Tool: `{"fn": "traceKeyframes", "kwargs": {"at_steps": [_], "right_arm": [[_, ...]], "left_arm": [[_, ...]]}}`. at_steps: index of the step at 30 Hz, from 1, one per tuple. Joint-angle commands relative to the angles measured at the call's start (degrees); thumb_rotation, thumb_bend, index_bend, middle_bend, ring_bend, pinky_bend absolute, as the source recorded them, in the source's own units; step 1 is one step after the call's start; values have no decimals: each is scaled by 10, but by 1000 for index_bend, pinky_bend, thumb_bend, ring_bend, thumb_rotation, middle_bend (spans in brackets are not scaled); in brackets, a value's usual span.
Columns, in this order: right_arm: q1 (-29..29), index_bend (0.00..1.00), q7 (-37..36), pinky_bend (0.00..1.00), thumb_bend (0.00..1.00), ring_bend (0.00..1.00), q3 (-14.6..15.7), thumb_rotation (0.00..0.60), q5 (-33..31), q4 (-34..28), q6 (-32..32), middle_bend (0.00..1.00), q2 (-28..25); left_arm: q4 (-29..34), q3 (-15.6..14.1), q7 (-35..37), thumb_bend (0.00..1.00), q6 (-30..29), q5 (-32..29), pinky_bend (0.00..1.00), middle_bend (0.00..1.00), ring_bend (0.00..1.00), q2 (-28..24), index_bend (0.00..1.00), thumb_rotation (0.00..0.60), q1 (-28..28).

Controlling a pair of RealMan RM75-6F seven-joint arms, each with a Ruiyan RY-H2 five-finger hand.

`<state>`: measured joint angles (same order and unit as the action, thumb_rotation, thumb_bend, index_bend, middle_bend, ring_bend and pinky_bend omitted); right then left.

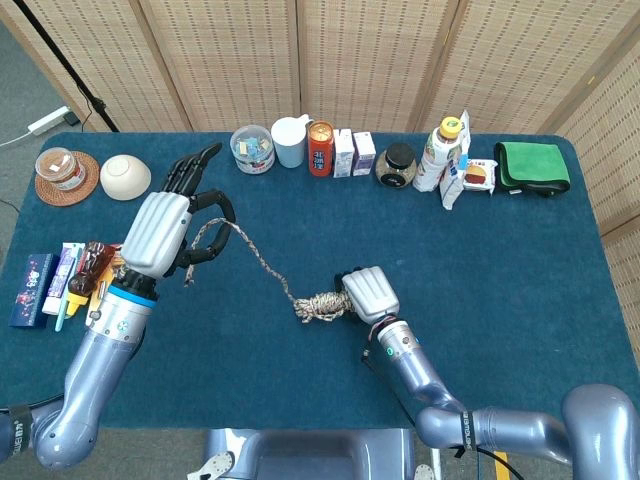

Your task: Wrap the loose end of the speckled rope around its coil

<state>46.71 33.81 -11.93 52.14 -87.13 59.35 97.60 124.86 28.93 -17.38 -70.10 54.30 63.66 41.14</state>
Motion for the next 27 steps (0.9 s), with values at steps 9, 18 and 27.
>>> {"fn": "traceKeyframes", "kwargs": {"at_steps": [9,18,27], "right_arm": [[-1,659,-15,728,441,455,10,600,20,-42,-14,568,-26],[-10,659,-127,728,441,456,9,600,83,-118,-66,569,-88],[-18,660,-248,743,441,459,-3,600,120,-159,-105,573,-132]], "left_arm": [[-47,32,-15,449,-13,-58,0,0,0,2,596,600,51],[-199,15,7,449,-14,-25,0,0,0,81,599,600,100],[-338,-26,10,453,-5,-8,0,0,0,154,605,600,120]]}}
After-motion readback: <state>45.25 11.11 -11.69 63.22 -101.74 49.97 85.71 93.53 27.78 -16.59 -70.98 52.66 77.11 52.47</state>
